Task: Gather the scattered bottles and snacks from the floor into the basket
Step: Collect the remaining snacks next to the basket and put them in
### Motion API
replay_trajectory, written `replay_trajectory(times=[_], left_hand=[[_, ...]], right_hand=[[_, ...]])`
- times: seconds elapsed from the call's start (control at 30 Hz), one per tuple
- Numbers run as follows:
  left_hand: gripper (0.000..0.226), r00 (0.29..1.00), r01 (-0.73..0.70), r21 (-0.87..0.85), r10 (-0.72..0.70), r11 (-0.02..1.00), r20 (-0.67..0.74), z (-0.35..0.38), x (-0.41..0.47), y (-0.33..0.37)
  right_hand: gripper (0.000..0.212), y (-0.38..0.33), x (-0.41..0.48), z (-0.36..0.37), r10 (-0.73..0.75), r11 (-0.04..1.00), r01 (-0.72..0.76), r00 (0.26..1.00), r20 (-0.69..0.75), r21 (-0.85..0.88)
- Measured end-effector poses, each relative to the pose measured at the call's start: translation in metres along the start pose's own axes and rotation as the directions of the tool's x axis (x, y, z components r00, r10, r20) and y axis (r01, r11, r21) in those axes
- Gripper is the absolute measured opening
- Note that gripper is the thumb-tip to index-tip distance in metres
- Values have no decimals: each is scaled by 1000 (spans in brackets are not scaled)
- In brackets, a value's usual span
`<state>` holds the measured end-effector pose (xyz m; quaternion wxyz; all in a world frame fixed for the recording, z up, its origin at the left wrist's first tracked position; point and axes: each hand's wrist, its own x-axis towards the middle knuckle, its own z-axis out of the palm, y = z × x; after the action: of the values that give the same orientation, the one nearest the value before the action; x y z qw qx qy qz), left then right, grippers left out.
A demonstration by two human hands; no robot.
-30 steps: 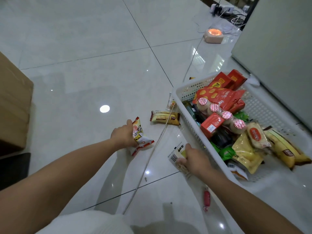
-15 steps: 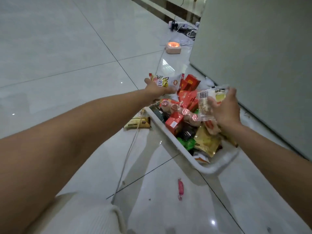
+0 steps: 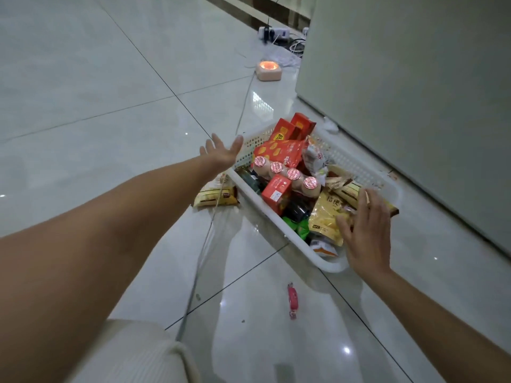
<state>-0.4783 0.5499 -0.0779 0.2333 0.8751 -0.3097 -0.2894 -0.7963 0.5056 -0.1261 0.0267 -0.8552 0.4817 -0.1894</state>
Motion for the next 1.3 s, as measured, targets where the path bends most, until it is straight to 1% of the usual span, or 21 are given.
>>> replay_trajectory(times=[0.1, 0.17, 0.2, 0.27, 0.3, 0.37, 0.4, 0.43, 0.53, 0.63, 0.77, 0.87, 0.93, 1.07, 1.17, 1.23, 1.3], left_hand=[[84, 999, 51, 70, -50, 996, -19, -16, 9, -36], [82, 998, 55, 127, -52, 990, -24, -20, 14, -58], [80, 999, 45, 171, -42, 984, -21, -20, 16, -70], [73, 1000, 19, 282, -21, 959, 6, -17, 19, -91], [70, 1000, 6, 340, -16, 940, 27, -14, 21, -101], [64, 997, -31, 450, -2, 892, 71, -8, 26, -118], [63, 995, -59, 494, 14, 867, 95, -4, 28, -125], [63, 993, -87, 526, 29, 846, 118, 1, 31, -130], [67, 983, -141, 573, 45, 808, 179, 19, 42, -141], [64, 975, -175, 570, 60, 803, 215, 33, 55, -145], [60, 972, -226, 540, 148, 811, 184, 41, 79, -142], [59, 969, -242, 500, 180, 832, 170, 43, 98, -137], [61, 953, -299, 505, 224, 810, 205, 44, 109, -133], [63, 891, -455, 571, 336, 684, 307, 42, 126, -126], [67, 862, -506, 606, 370, 613, 345, 43, 133, -130], [66, 858, -514, 596, 377, 617, 351, 45, 132, -135], [66, 863, -506, 574, 369, 644, 346, 46, 127, -137]], right_hand=[[78, -15, -39, 17, -88, 994, 88, 996, -10, 62], [75, -27, -64, 27, -204, 974, 204, 979, -10, 104], [73, -31, -77, 33, -294, 951, 293, 956, -9, 101], [71, -33, -101, 47, -474, 879, 471, 880, 33, 81], [73, -33, -110, 54, -539, 842, 533, 839, 75, 82], [82, -28, -123, 68, -595, 803, 588, 780, 192, 99], [84, -26, -126, 75, -592, 803, 587, 764, 256, 103], [83, -24, -126, 81, -568, 817, 567, 764, 306, 102], [74, -22, -116, 95, -428, 898, 431, 804, 414, 90], [72, -21, -108, 111, -374, 922, 375, 801, 467, 96], [74, -30, -94, 132, -342, 935, 343, 796, 500, 93], [81, -42, -77, 142, -341, 933, 349, 780, 525, 89], [83, -53, -62, 148, -342, 933, 347, 778, 527, 93], [83, -77, -32, 165, -360, 929, 348, 765, 534, 126], [86, -98, -10, 177, -377, 913, 399, 752, 541, 82], [88, -112, 2, 184, -396, 900, 432, 744, 537, 65], [88, -123, 12, 190, -419, 888, 453, 734, 535, 74]])
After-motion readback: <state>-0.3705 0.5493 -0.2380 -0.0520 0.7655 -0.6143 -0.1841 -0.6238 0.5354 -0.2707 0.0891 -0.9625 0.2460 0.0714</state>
